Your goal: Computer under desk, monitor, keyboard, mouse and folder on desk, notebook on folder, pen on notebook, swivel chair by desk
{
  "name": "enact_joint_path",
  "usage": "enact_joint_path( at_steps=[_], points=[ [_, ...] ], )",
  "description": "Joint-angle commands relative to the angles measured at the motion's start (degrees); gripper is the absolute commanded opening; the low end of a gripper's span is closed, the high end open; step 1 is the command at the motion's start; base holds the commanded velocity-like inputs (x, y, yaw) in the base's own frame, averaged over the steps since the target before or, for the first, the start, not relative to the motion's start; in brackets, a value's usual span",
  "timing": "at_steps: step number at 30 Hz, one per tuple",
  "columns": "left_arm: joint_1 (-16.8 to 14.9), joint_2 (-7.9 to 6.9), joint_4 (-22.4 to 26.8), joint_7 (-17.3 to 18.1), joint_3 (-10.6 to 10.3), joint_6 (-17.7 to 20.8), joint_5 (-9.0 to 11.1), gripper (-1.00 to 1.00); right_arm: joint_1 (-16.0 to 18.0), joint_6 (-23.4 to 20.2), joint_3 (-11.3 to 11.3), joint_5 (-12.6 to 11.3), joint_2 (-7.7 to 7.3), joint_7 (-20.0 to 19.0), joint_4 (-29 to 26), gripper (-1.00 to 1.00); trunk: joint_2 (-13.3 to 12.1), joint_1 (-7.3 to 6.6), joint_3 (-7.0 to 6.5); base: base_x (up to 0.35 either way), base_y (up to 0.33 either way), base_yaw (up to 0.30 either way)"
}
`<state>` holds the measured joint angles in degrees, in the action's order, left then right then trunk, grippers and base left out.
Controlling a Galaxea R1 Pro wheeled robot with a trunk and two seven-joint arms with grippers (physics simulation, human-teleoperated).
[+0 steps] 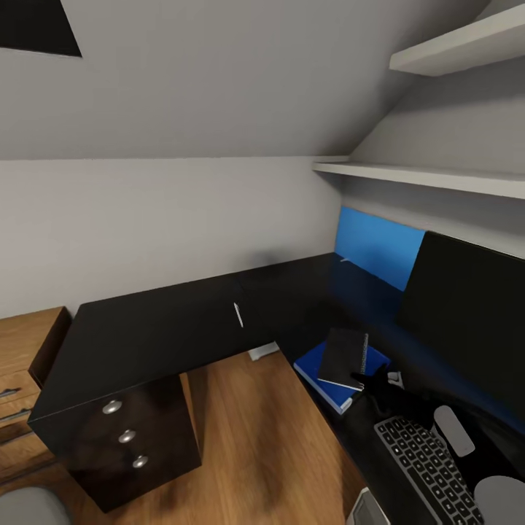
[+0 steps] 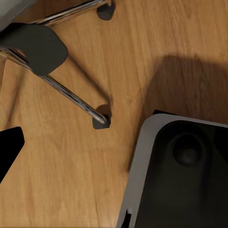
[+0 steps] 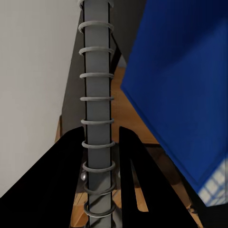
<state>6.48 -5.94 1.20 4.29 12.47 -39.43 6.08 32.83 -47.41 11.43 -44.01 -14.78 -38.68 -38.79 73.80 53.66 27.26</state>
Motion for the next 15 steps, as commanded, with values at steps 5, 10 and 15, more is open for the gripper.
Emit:
enact_joint_path(
  at_steps=[5,10,15],
  points=[
    [0.02,0.11,0.08,0.45,0.00,-0.03,0.60,1.00,0.04,-0.24,0.19,-0.02,0.01,-0.31,-0.19,-1.00,1.65,0.89,0.77,0.000,0.000,0.000],
    [0.02,0.08,0.09,0.45,-0.06,0.10,0.60,1.00,0.04,-0.16,0.24,-0.02,0.01,-0.34,-0.22,-1.00,1.65,0.89,0.77,0.000,0.000,0.000],
    [0.02,0.05,0.08,0.36,-0.08,0.14,0.60,1.00,0.04,-0.16,0.40,-0.02,0.00,-0.41,-0.23,-1.00,1.65,0.89,0.77,0.001,0.000,0.000]
  ],
)
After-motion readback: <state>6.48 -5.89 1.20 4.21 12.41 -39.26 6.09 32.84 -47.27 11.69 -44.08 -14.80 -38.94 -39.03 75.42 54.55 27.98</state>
